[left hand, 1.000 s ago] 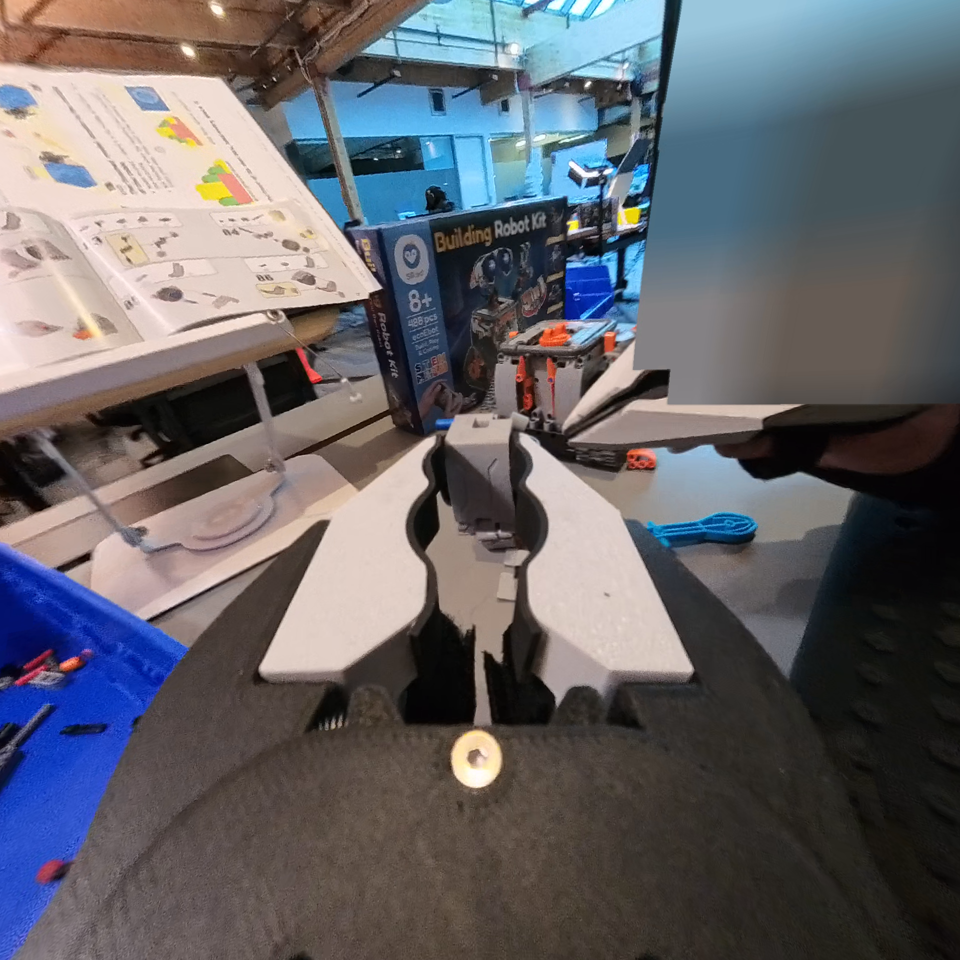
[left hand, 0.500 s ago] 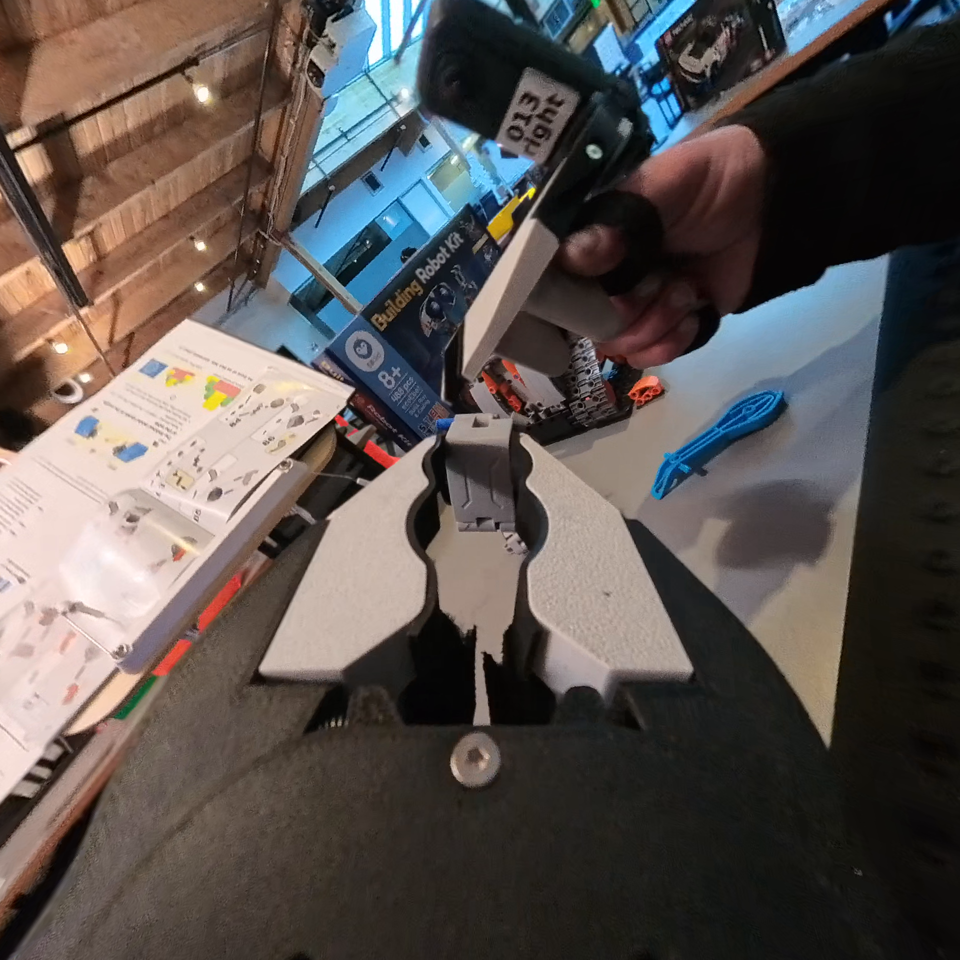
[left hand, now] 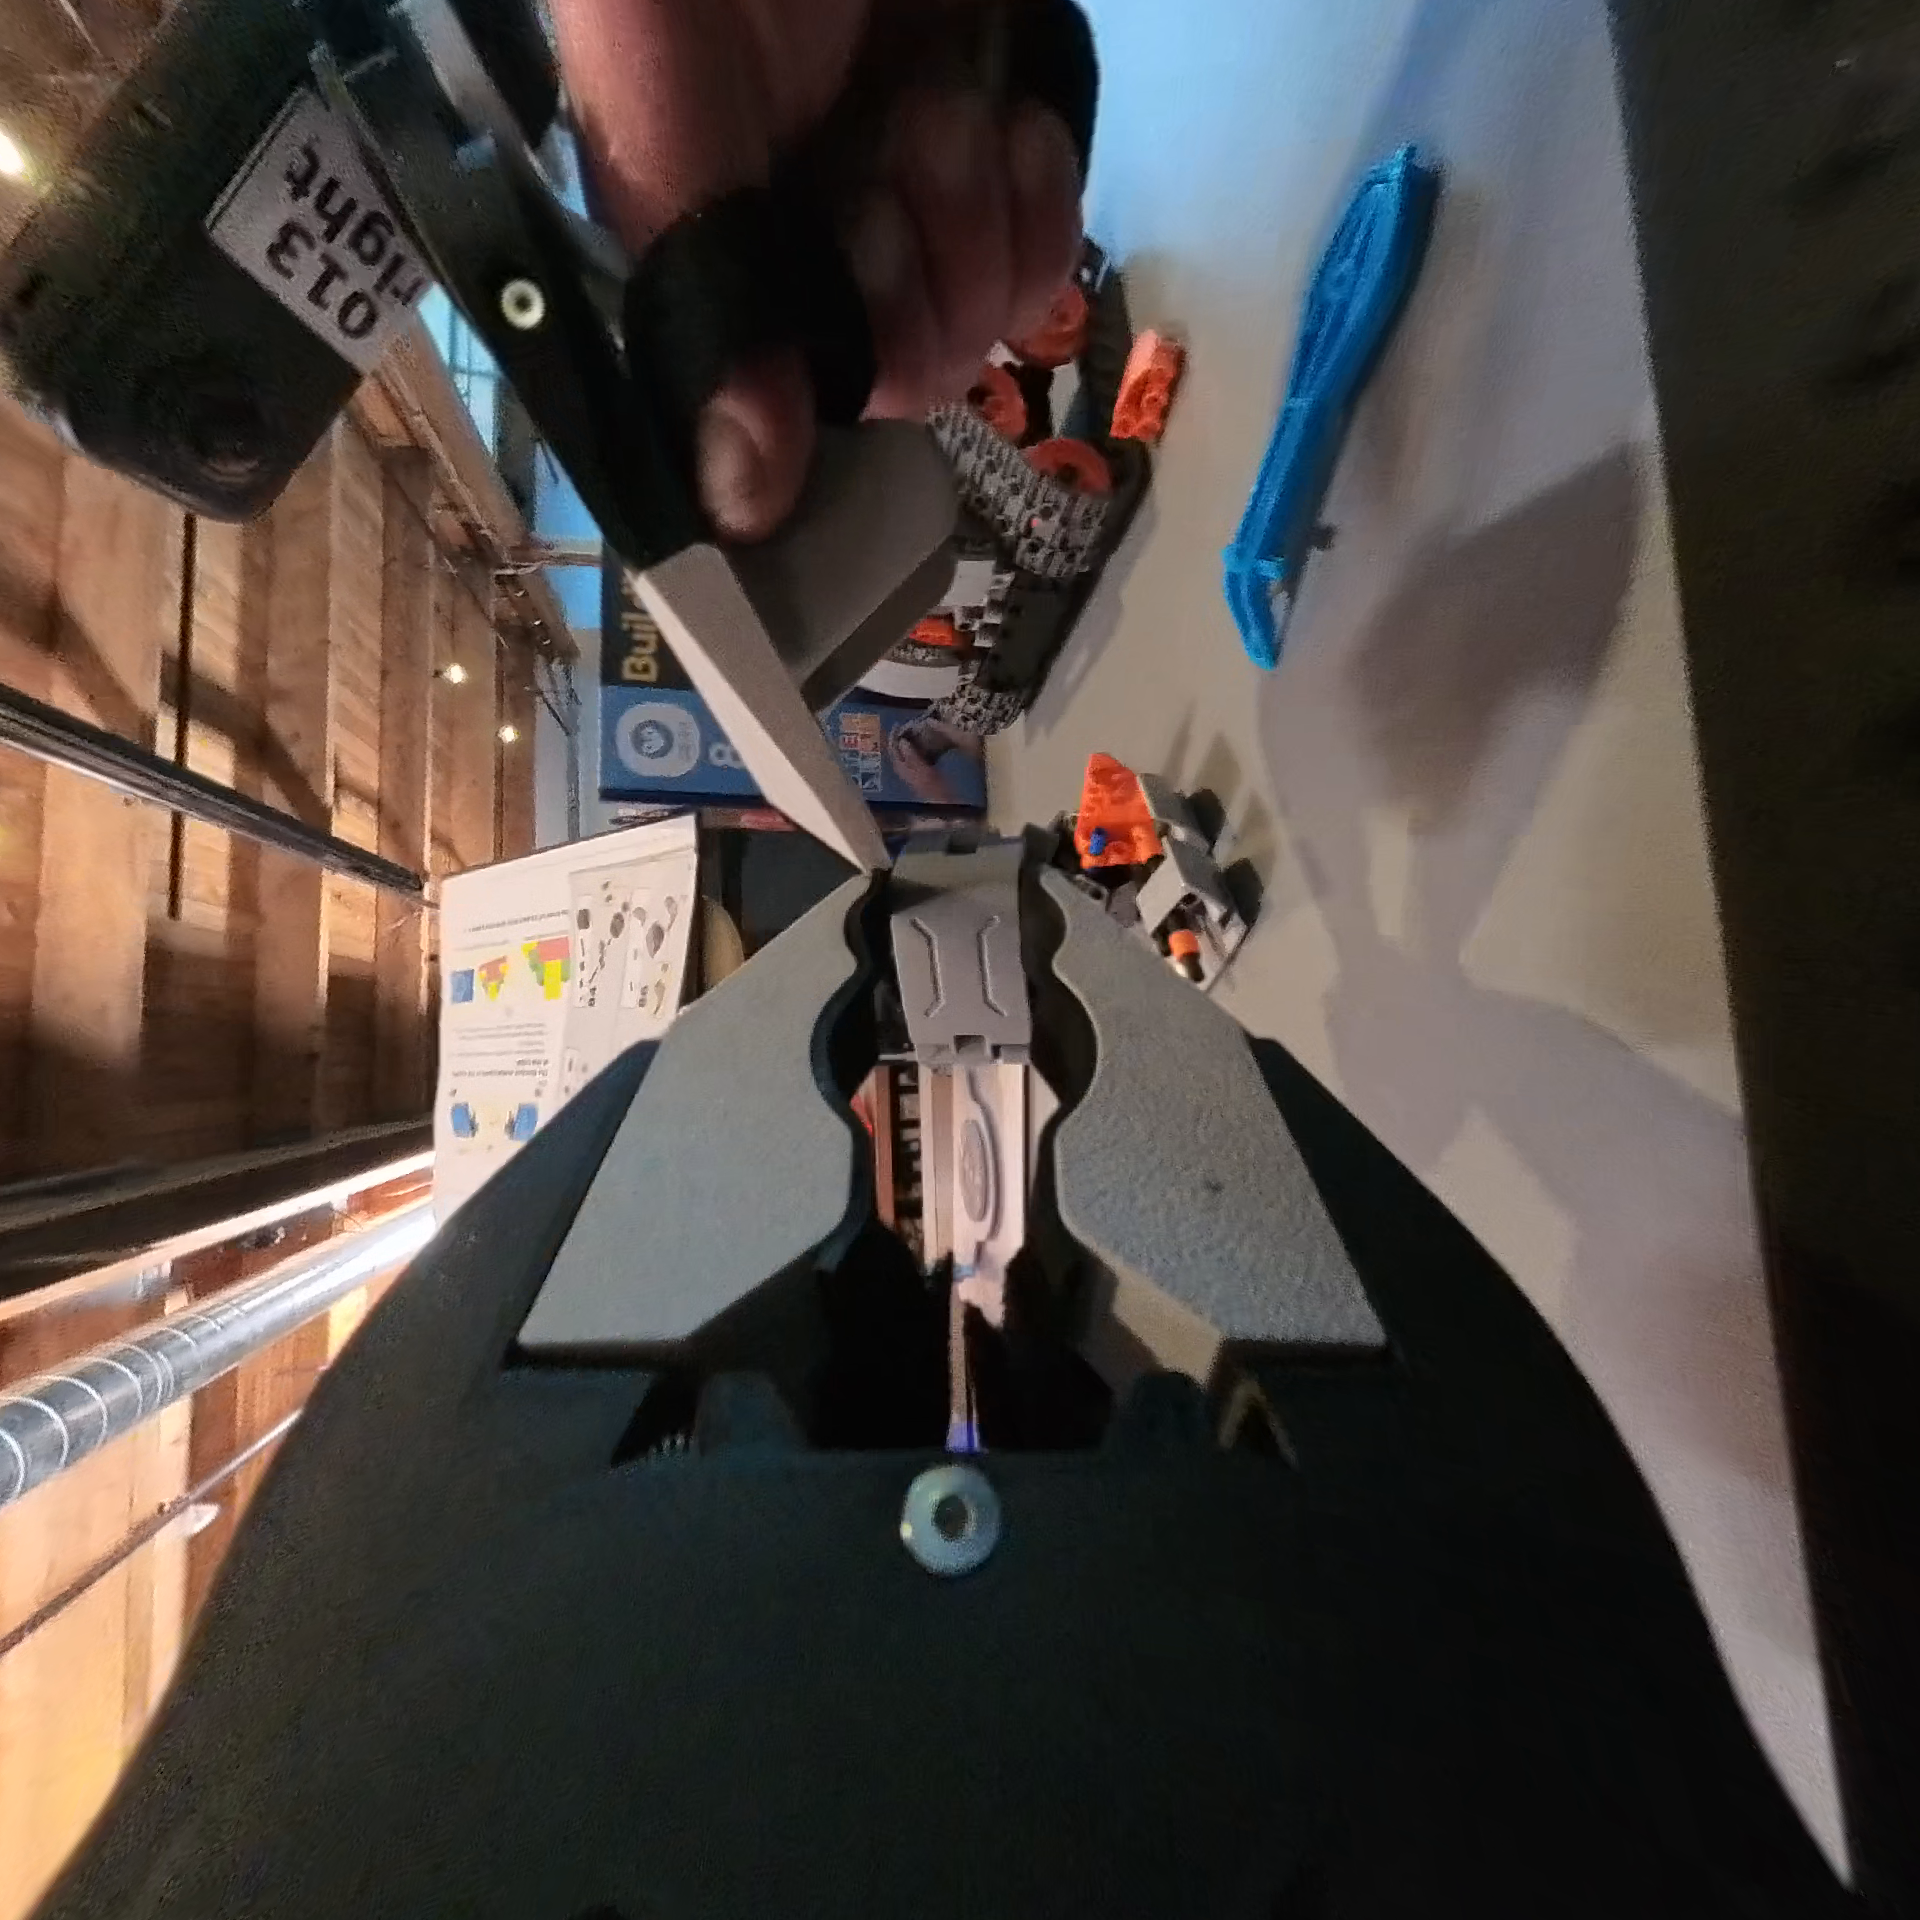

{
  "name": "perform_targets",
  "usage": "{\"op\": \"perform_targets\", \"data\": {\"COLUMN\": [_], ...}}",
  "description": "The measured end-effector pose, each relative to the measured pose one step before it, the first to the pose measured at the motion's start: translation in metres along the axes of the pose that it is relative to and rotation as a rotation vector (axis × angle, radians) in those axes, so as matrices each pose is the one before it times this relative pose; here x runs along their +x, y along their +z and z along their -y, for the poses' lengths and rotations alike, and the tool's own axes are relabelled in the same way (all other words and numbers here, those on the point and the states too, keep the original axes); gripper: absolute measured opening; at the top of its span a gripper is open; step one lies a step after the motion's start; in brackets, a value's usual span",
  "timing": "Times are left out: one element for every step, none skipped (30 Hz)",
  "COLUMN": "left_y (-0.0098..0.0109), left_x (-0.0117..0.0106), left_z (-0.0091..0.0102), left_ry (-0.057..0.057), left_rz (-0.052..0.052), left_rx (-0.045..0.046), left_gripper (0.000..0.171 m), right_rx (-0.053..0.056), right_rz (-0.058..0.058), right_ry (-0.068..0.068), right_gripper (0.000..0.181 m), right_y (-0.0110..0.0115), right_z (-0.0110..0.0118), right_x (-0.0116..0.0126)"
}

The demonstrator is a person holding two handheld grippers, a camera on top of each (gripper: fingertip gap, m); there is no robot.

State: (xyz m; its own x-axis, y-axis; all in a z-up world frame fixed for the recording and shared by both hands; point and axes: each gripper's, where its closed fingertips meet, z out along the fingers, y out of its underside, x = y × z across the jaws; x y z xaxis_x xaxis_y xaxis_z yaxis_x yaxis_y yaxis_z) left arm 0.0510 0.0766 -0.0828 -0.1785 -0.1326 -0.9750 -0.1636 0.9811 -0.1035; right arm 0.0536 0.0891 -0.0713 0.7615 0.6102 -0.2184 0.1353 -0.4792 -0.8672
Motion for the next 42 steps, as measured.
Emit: {"op": "perform_targets", "data": {"left_y": [0.00125,0.00127,0.00169,0.00184,0.00152,0.00086,-0.00011,-0.00099,-0.00185,-0.00261,-0.00342,-0.00334,-0.00213,-0.00058,-0.00040,-0.00040,0.00078,0.00205,0.00369,0.00496,0.00459,0.00443,0.00496,0.00441,0.00376,0.00346,0.00215,0.00143,0.00141,0.00133,0.00085,0.00017,0.00005,0.00011,0.00047,-0.00007,-0.00043,0.00005,0.00023,-0.00005,-0.00002,0.00022], "left_x": [0.00194,0.00387,0.00531,0.00428,0.00399,0.00455,0.00421,0.00384,0.00464,0.00467,0.00360,0.00321,0.00120,0.00008,-0.00066,-0.00298,0.00044,0.00156,0.00069,0.00395,0.00188,-0.00075,0.00341,0.00351,0.00162,0.00031,0.00099,0.00008,-0.00063,0.00025,-0.00028,-0.00036,-0.00051,-0.00033,-0.00043,0.00038,0.00116,0.00019,-0.00010,0.00046,0.00049,0.00035], "left_z": [0.00022,0.00005,0.00003,-0.00014,-0.00039,-0.00064,-0.00080,-0.00099,-0.00126,-0.00132,-0.00107,0.00000,-0.00027,0.00058,0.00299,0.00490,0.00383,0.00166,-0.00236,-0.00440,-0.00235,-0.00264,-0.00391,-0.00072,0.00077,-0.00068,-0.00042,0.00003,-0.00043,-0.00147,-0.00045,-0.00007,-0.00004,0.00011,-0.00027,-0.00026,0.00013,0.00008,-0.00002,0.00029,-0.00007,-0.00052], "left_ry": [0.0154,0.0240,0.0185,0.0117,0.0090,-0.0046,-0.0254,-0.0285,-0.0220,-0.0418,-0.0695,-0.0927,-0.1139,-0.1250,-0.1173,-0.0967,-0.0750,-0.0675,-0.0545,-0.0388,-0.0285,-0.0204,-0.0119,-0.0038,-0.0034,-0.0151,-0.0042,0.0130,0.0111,0.0146,0.0152,0.0071,0.0036,0.0133,0.0164,0.0085,0.0042,0.0083,0.0078,0.0016,0.0034,0.0114], "left_rz": [0.0031,-0.0079,-0.0177,-0.0068,-0.0015,-0.0114,-0.0188,-0.0174,-0.0227,-0.0303,-0.0344,-0.0482,-0.0561,-0.0639,-0.0635,-0.0434,-0.0566,-0.0574,-0.0423,-0.0557,-0.0343,-0.0115,-0.0346,-0.0280,-0.0109,-0.0055,-0.0080,0.0081,0.0160,0.0101,0.0093,0.0058,0.0068,0.0108,0.0135,0.0040,-0.0039,0.0024,0.0020,-0.0046,-0.0038,0.0014], "left_rx": [-0.00405,-0.00173,-0.00251,-0.00459,-0.00403,-0.00168,0.00041,0.00282,0.00532,0.01052,0.01855,0.03117,0.02552,0.01835,0.02408,0.03048,0.02109,0.00680,-0.01686,-0.02743,-0.01151,-0.01222,-0.02351,-0.00562,0.00381,-0.00675,-0.00669,0.00075,-0.00269,-0.01155,-0.00601,-0.00240,-0.00166,0.00171,0.00069,0.00042,-0.00055,-0.00073,0.00115,0.00493,0.00405,0.00110], "left_gripper": [0.022,0.022,0.022,0.022,0.022,0.022,0.022,0.022,0.025,0.034,0.043,0.049,0.056,0.065,0.072,0.073,0.071,0.066,0.059,0.059,0.057,0.053,0.050,0.047,0.044,0.045,0.044,0.044,0.044,0.044,0.044,0.044,0.044,0.044,0.044,0.044,0.043,0.043,0.043,0.043,0.043,0.042], "right_rx": [-0.0017,-0.0135,-0.0219,-0.0177,-0.0153,-0.0142,-0.0079,-0.0049,-0.0104,-0.0164,-0.0150,-0.0171,-0.0049,0.0072,0.0014,-0.0028,0.0021,0.0044,0.0041,-0.0008,-0.0012,0.0033,0.0050,0.0012,-0.0031,-0.0115,-0.0165,-0.0102,-0.0073,-0.0043,-0.0049,-0.0157,-0.0182,-0.0111,-0.0096,-0.0014,0.0096,0.0124,0.0001,-0.0097,-0.0032,0.0046], "right_rz": [-0.0068,-0.0051,-0.0098,-0.0157,-0.0169,-0.0151,-0.0118,-0.0056,0.0006,-0.0036,-0.0078,0.0069,0.0128,0.0099,0.0164,0.0086,-0.0015,0.0036,0.0040,-0.0017,0.0031,0.0047,0.0026,0.0059,0.0015,-0.0026,0.0036,0.0053,0.0049,0.0063,0.0021,-0.0021,-0.0059,-0.0055,-0.0046,0.0000,0.0089,0.0120,0.0133,0.0154,0.0124,0.0121], "right_ry": [-0.0054,-0.0045,-0.0115,-0.0190,-0.0202,-0.0232,-0.0280,-0.0209,-0.0136,-0.0254,-0.0317,-0.0205,-0.0181,-0.0218,-0.0187,-0.0168,-0.0224,-0.0206,-0.0146,-0.0058,-0.0024,-0.0022,-0.0009,-0.0043,-0.0132,-0.0093,0.0069,0.0150,0.0235,0.0266,0.0151,-0.0034,-0.0125,-0.0080,-0.0004,0.0083,0.0202,0.0229,0.0158,0.0073,0.0078,0.0121], "right_gripper": [0.002,0.002,0.002,0.001,0.001,0.001,0.000,0.000,0.000,0.000,0.000,0.000,0.000,0.000,0.000,0.000,0.000,0.000,0.000,0.000,0.000,0.000,0.000,0.000,0.000,0.000,0.000,0.000,0.001,0.001,0.001,0.004,0.009,0.009,0.010,0.012,0.012,0.010,0.007,0.007,0.008,0.006], "right_y": [-0.00010,0.00078,0.00132,0.00123,0.00153,0.00215,0.00260,0.00260,0.00240,0.00206,0.00156,0.00165,0.00181,0.00163,0.00176,0.00169,0.00107,0.00054,0.00020,-0.00006,-0.00025,-0.00056,-0.00051,-0.00032,-0.00031,-0.00034,-0.00018,-0.00034,0.00003,0.00055,-0.00005,-0.00042,0.00034,0.00103,0.00082,-0.00032,-0.00067,-0.00042,0.00058,0.00159,0.00170,0.00096], "right_z": [-0.00296,-0.00436,-0.00555,-0.00467,-0.00406,-0.00390,-0.00319,-0.00313,-0.00373,-0.00448,-0.00399,-0.00389,-0.00191,0.00031,0.00029,0.00014,0.00083,0.00095,0.00054,-0.00070,-0.00155,-0.00117,-0.00087,-0.00087,-0.00124,-0.00254,-0.00375,-0.00297,-0.00267,-0.00155,-0.00038,-0.00094,-0.00144,-0.00144,-0.00172,-0.00090,0.00061,0.00116,-0.00081,-0.00237,-0.00134,0.00030], "right_x": [0.00100,0.00083,0.00117,0.00126,0.00081,0.00019,-0.00062,-0.00087,-0.00099,-0.00043,-0.00022,-0.00233,-0.00324,-0.00310,-0.00409,-0.00302,-0.00176,-0.00245,-0.00230,-0.00084,-0.00112,-0.00104,-0.00069,-0.00150,-0.00138,-0.00052,-0.00049,-0.00023,0.00052,0.00028,0.00002,-0.00052,-0.00060,-0.00041,0.00036,0.00078,0.00049,0.00045,-0.00015,-0.00091,-0.00071,-0.00016]}}
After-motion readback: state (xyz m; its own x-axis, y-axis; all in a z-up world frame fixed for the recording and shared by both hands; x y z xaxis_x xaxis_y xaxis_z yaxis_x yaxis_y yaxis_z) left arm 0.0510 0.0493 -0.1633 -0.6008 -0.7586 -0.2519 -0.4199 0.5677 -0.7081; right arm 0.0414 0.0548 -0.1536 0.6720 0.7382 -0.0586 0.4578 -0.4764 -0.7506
